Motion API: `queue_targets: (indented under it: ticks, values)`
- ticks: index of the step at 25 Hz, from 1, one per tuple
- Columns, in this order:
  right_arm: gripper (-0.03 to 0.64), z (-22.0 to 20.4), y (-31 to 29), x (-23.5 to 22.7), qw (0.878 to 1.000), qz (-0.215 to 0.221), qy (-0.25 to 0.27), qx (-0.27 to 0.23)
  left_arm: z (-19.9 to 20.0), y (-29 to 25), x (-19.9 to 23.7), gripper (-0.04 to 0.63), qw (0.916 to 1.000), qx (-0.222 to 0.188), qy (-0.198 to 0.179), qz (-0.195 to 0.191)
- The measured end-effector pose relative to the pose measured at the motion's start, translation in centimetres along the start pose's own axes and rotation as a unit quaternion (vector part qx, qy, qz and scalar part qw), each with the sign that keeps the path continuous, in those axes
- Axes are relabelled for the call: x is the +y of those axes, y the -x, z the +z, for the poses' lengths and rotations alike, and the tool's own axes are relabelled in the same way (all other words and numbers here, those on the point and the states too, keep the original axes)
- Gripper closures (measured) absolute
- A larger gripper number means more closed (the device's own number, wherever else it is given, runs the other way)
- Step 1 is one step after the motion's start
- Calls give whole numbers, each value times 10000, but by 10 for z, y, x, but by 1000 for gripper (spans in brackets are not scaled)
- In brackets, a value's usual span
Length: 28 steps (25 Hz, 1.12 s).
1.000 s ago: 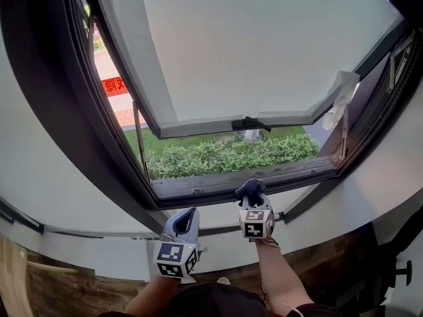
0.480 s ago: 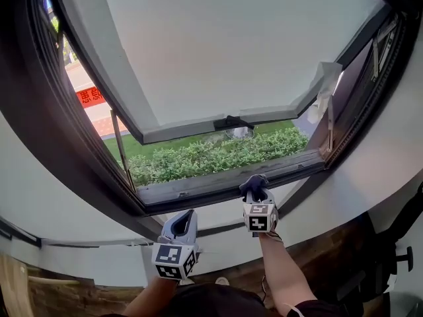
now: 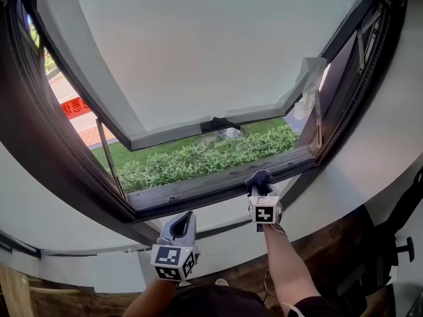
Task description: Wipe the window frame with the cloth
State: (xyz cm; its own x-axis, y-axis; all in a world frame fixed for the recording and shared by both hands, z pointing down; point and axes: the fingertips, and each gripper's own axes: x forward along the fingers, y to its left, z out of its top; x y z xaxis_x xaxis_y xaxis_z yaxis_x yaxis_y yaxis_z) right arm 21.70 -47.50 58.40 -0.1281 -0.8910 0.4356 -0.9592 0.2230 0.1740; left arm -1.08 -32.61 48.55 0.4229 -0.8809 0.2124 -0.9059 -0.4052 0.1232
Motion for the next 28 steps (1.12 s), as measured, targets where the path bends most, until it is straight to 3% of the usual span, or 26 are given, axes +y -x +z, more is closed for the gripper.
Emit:
queue_targets:
  ticks: [11, 28]
  values:
    - [541, -15, -10, -68, 9985, -260, -426, 231, -4, -20, -21, 588, 9999, 99, -46, -96]
    - [541, -25, -22, -157, 9959, -599, -569, 364, -13, -53, -45, 588, 9999, 98, 76, -108]
